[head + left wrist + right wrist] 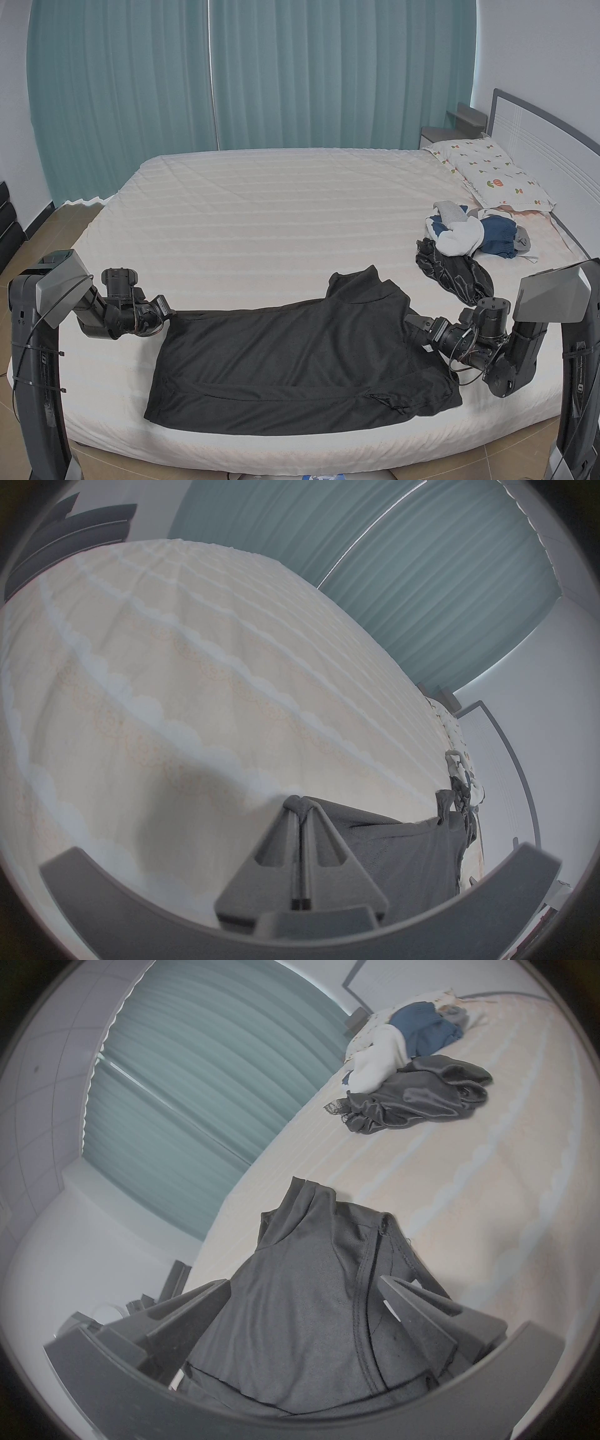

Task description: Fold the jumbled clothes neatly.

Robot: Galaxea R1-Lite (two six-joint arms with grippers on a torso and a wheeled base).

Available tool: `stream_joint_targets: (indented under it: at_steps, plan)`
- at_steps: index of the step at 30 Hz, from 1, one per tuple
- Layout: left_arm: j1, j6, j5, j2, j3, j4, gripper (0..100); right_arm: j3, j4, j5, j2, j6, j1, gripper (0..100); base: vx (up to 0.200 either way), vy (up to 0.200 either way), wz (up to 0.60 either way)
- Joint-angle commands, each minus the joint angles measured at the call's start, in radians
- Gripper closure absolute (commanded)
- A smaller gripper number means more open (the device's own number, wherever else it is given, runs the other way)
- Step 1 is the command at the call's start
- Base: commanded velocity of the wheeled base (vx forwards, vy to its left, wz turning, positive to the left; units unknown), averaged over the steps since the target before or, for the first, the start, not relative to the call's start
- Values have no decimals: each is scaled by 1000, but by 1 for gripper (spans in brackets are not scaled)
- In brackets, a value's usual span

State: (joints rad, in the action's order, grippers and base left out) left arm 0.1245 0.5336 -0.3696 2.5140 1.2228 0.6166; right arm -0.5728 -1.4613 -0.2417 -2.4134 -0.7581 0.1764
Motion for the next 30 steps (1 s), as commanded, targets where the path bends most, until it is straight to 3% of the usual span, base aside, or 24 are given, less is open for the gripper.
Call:
stream_joint_targets:
  at_steps: [1, 3, 4, 7, 15, 30]
  plan:
    - [4, 26, -3, -37, -46, 3, 100, -234, 225, 12, 43, 111, 8, 0, 0, 0, 0]
    - [4, 28, -3, -41, -51, 3, 100, -276, 256, 18, 39, 112, 8, 0, 0, 0, 0]
    - [4, 29, -5, -41, -55, 8, 100, -398, 366, 32, 7, 120, 9, 0, 0, 0, 0]
    - [4, 40, -5, -41, -54, 14, 100, -539, 484, 56, -39, 140, 17, 0, 0, 0, 0]
    - [3, 54, -5, -41, -54, 15, 100, -771, 673, 73, -150, 221, -9, 0, 0, 0, 0]
    - [3, 54, -5, -40, -51, 14, 100, -1001, 791, 81, -263, 260, 14, 0, 0, 0, 0]
